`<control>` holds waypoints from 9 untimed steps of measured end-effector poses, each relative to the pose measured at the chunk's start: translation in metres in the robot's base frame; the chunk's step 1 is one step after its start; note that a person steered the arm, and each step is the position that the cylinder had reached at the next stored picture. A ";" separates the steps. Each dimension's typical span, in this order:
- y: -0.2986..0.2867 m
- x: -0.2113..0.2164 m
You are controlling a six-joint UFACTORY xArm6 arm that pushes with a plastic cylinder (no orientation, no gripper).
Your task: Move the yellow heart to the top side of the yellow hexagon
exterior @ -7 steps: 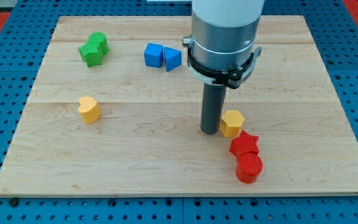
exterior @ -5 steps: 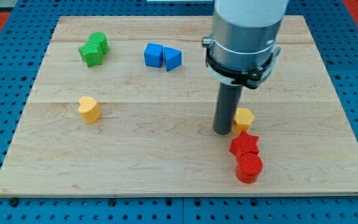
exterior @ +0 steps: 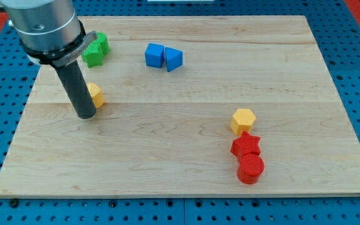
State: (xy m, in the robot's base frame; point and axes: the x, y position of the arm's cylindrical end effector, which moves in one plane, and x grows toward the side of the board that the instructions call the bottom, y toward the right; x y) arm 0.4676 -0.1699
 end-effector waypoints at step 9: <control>0.133 -0.006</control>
State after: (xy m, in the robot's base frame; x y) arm 0.4620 -0.0367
